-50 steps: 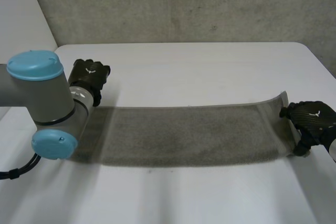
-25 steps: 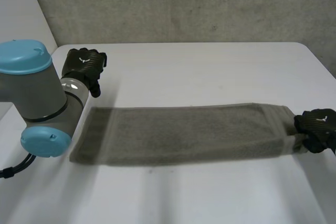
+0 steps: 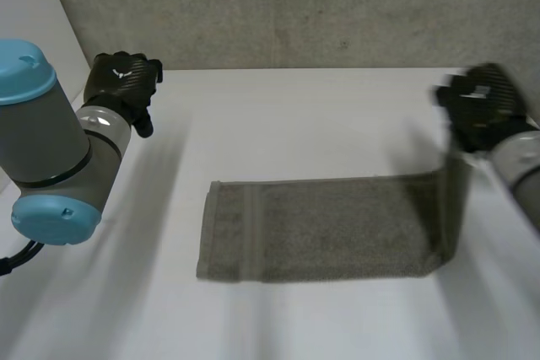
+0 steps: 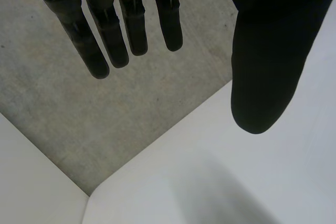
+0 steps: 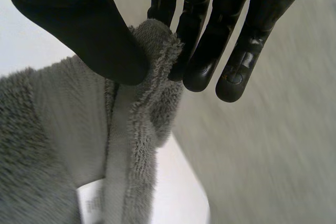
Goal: Fold the laundry
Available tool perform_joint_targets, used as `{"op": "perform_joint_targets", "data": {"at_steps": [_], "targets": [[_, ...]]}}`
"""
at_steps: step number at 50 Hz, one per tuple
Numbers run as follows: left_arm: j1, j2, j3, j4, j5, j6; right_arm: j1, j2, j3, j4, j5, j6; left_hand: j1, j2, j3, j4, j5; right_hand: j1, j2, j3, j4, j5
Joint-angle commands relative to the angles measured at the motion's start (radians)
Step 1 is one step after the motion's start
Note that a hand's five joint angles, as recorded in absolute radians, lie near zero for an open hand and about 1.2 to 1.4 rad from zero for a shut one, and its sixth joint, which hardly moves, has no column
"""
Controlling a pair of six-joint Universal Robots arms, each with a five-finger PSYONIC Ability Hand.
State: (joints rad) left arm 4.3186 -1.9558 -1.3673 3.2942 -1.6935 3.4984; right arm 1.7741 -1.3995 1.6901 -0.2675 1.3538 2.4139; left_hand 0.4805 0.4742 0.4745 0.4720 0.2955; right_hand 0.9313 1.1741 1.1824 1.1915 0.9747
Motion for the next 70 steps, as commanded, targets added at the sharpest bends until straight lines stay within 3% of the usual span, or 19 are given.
{"op": "perform_joint_targets", "data": {"at_steps": [1, 8, 14, 15, 16, 17, 18, 19, 23, 25, 33, 44, 53, 61, 70], "targets": [[-0.014, 0.063, -0.004, -0.008, -0.003, -0.041, 0.405, 0.187, -0.085, -0.094, -0.06, -0.081, 0.003, 0.009, 0.009, 0.012, 0.014, 0.465, 0.222, 0.214, 0.205, 0.247], [-0.016, 0.113, -0.033, -0.008, 0.002, -0.102, 0.617, 0.402, -0.145, -0.093, -0.156, -0.093, 0.003, 0.009, 0.009, 0.012, 0.014, 0.465, 0.222, 0.214, 0.205, 0.247], [-0.028, 0.117, -0.038, -0.008, 0.002, -0.105, 0.662, 0.491, -0.141, -0.084, -0.14, -0.098, -0.006, 0.001, 0.0, 0.003, 0.005, 0.465, 0.222, 0.214, 0.205, 0.247], [-0.034, 0.115, -0.038, -0.008, 0.002, -0.105, 0.66, 0.493, -0.138, -0.078, -0.122, -0.096, -0.02, -0.014, -0.014, -0.012, -0.01, 0.283, 0.04, 0.032, 0.023, 0.065], [-0.04, 0.114, -0.039, -0.008, 0.002, -0.105, 0.66, 0.481, -0.136, -0.07, -0.104, -0.088, -0.023, -0.017, -0.017, -0.015, -0.013, -0.184, -0.427, -0.435, -0.444, -0.402], [-0.04, 0.113, -0.039, -0.008, 0.002, -0.105, 0.66, 0.481, -0.136, -0.07, -0.104, -0.088, -0.023, -0.017, -0.017, -0.015, -0.013, -0.189, -0.431, -0.44, -0.449, -0.407], [-0.045, 0.112, -0.039, -0.008, 0.002, -0.105, 0.659, 0.456, -0.135, -0.064, -0.081, -0.072, -0.023, -0.017, -0.017, -0.015, -0.013, -0.671, -0.914, -0.922, -0.931, -0.889], [-0.045, 0.112, -0.039, -0.008, 0.002, -0.105, 0.654, 0.414, -0.135, -0.055, -0.056, -0.037, -0.023, -0.017, -0.017, -0.015, -0.013, -0.757, -1.0, -1.008, -1.017, -0.975], [-0.06, 0.109, -0.058, -0.008, 0.005, -0.107, 0.61, 0.329, -0.13, -0.032, -0.008, 0.094, -0.023, -0.017, -0.017, -0.015, -0.013, -0.757, -1.0, -1.008, -1.017, -0.975], [-0.069, 0.106, -0.067, -0.007, 0.005, -0.107, 0.546, 0.262, -0.118, -0.009, 0.008, 0.256, -0.023, -0.017, -0.017, -0.015, -0.013, -0.757, -1.0, -1.008, -1.017, -0.975], [-0.197, 0.069, -0.105, -0.005, -0.003, -0.153, 0.394, 0.142, -0.02, 0.112, -0.041, 0.543, -0.147, -0.14, -0.141, -0.138, -0.136, -0.757, -1.0, -1.008, -1.017, -0.975], [-0.335, -0.08, -0.142, -0.008, -0.003, -0.242, 0.182, 0.102, 0.209, 0.136, -0.064, 0.464, -0.144, -0.137, -0.138, -0.135, -0.133, -0.757, -1.0, -1.008, -1.017, -0.975], [-0.341, -0.167, -0.148, -0.001, -0.023, -0.239, 0.137, 0.1, 0.295, 0.103, -0.035, 0.383, -0.144, -0.137, -0.138, -0.135, -0.133, -0.65, -0.892, -0.901, -0.91, -0.868], [-0.329, -0.226, -0.159, 0.002, -0.107, -0.211, 0.13, 0.096, 0.365, 0.018, 0.074, 0.26, -0.147, -0.14, -0.141, -0.138, -0.136, -0.339, -0.582, -0.59, -0.599, -0.557], [-0.298, -0.227, -0.179, 0.004, -0.153, -0.164, 0.125, 0.074, 0.398, -0.004, 0.097, 0.18, -0.176, -0.17, -0.17, -0.167, -0.165, 0.064, -0.179, -0.187, -0.196, -0.154]]}}
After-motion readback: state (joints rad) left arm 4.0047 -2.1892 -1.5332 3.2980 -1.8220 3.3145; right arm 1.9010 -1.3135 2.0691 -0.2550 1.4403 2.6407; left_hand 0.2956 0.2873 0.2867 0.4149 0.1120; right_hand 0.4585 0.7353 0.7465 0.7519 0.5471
